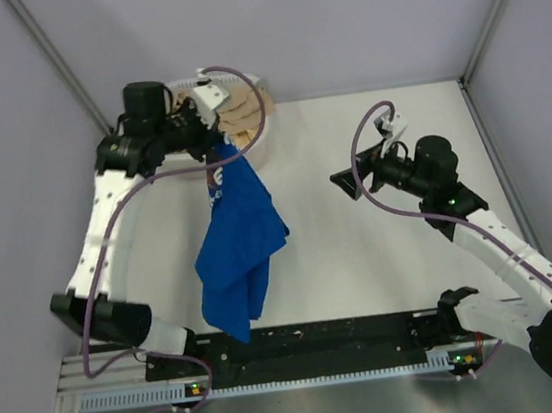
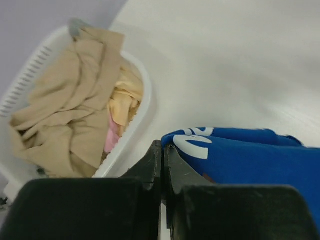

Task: Fold and stack the t-shirts
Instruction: Move the tshirt to the center of the board

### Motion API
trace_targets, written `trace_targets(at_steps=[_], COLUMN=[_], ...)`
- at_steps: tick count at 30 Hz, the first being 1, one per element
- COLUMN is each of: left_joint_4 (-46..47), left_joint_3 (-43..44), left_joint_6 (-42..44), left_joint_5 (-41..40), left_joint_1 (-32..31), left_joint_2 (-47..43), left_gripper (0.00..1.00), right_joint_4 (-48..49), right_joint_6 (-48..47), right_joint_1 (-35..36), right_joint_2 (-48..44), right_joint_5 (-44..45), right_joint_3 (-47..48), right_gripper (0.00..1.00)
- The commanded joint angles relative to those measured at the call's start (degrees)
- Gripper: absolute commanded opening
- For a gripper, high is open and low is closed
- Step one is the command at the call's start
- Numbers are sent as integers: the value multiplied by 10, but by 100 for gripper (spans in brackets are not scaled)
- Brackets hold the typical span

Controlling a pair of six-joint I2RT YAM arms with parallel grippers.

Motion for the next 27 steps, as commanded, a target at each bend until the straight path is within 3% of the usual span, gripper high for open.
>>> trace_targets(at_steps=[1, 3, 5, 6, 8, 9, 12, 17, 21, 25, 27], left_joint_4=[32, 17, -10, -34, -74, -81, -58, -5, -39, -58, -67], left_joint_3=[11, 28, 64, 89, 113, 104, 18, -188, -285, -353, -380], left_joint_6=[95, 103, 96, 95, 84, 83, 79, 62, 40, 55, 65], left_joint_5=[-4, -42, -85, -87, -90, -89, -110, -166, -125, -114, -101], left_joint_1=[-58, -82, -93, -93, -92, -92, -91, -56, 52, 164, 191], left_joint_2=[101, 149, 187, 199, 201, 189, 114, -44, -126, -168, -189], left_gripper=[3, 24, 31, 52, 58, 98, 99, 99, 99, 99, 99], right_joint_4=[-42, -52, -78, -88, -96, -98, -84, -59, -96, -126, -126], right_joint_6=[-8, -8, -16, -22, -32, -40, -80, -224, -277, -286, -296], right_joint_1=[4, 4, 5, 6, 15, 25, 88, 268, 357, 391, 397], right_joint_2=[23, 29, 32, 33, 33, 36, 56, 163, 310, 447, 484], right_joint_5=[53, 57, 62, 67, 80, 88, 94, 101, 103, 126, 139], right_joint_3=[15, 12, 11, 10, 3, 0, -8, 7, 101, 190, 215], right_gripper=[88, 92, 93, 93, 93, 92, 90, 88, 82, 78, 75])
